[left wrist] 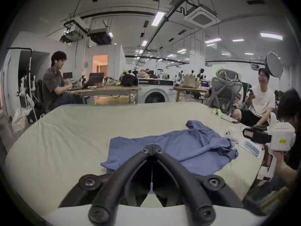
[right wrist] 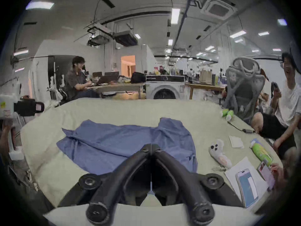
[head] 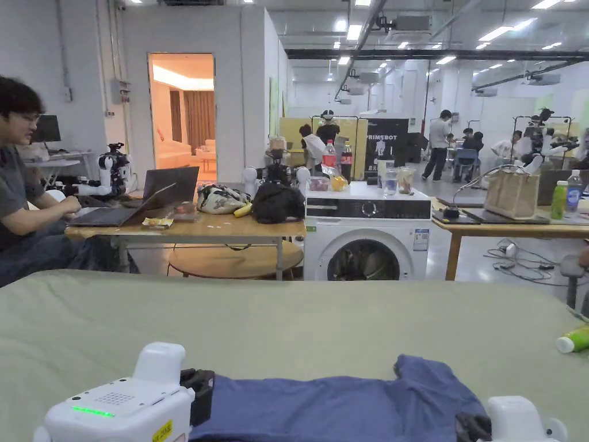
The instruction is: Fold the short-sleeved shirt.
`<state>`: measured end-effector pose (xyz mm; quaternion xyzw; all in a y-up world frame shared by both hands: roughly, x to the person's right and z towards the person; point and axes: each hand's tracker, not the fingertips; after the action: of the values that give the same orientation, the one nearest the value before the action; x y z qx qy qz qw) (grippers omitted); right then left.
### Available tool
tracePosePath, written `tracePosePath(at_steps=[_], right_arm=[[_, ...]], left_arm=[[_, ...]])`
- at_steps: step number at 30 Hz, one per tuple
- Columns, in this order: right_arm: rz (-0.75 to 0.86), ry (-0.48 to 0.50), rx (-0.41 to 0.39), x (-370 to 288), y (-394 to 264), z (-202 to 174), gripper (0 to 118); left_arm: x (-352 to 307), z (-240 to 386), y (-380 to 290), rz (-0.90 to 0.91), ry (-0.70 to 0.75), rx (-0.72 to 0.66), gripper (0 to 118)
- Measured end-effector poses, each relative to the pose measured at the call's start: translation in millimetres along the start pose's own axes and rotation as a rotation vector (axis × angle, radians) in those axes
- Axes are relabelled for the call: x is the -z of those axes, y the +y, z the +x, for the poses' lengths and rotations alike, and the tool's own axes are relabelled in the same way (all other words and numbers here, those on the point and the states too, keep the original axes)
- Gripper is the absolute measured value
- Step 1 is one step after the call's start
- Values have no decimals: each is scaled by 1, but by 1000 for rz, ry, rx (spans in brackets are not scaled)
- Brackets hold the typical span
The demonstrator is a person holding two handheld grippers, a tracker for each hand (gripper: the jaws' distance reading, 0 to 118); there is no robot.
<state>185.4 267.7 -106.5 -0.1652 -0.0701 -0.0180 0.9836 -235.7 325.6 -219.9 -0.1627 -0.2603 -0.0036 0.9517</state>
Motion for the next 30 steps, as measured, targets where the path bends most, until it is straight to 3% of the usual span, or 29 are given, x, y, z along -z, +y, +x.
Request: tracePosePath(at_steps=[4, 7, 8, 11, 12, 13, 14, 15, 18, 22, 23, 25, 30], right_arm=[[-9, -4, 30, -15, -4, 7, 0], [-19, -11, 30, -20, -2, 15, 0], [-23, -7, 34, -22, -1, 19, 0], [-59, 74, 157, -22, -2, 29, 0], [-79, 119, 192, -22, -4, 30, 0], [-89, 136, 191, -24, -5, 28, 0], [-80, 116, 165, -26, -8, 26, 0], [-84, 120, 148, -28, -10, 25, 0], [-105, 135, 124, -27, -16, 27, 0], [-126, 119, 144, -27, -19, 44, 0], [-132, 106, 150, -27, -20, 51, 0], [-138, 80, 161, -24, -25, 63, 0], [-256, -27, 218, 12, -36, 84, 0]], left_arm=[[-19, -20, -6, -15, -34, -172, 0], [-27, -31, -4, -40, 40, -89, 0], [-24, -40, -6, -97, 36, -128, 0], [2, -69, -15, -281, 7, -291, 0], [11, -74, -21, -298, 6, -297, 9], [21, -76, -30, -289, 25, -288, 39], [33, -77, -35, -323, 54, -256, 59], [43, -77, -40, -340, 61, -231, 61], [83, -81, -57, -420, 100, -196, 61], [130, -92, -83, -538, 197, -271, 56], [136, -93, -90, -558, 213, -292, 43], [142, -84, -93, -540, 226, -236, 4], [151, -75, -91, -580, 224, -188, 0]])
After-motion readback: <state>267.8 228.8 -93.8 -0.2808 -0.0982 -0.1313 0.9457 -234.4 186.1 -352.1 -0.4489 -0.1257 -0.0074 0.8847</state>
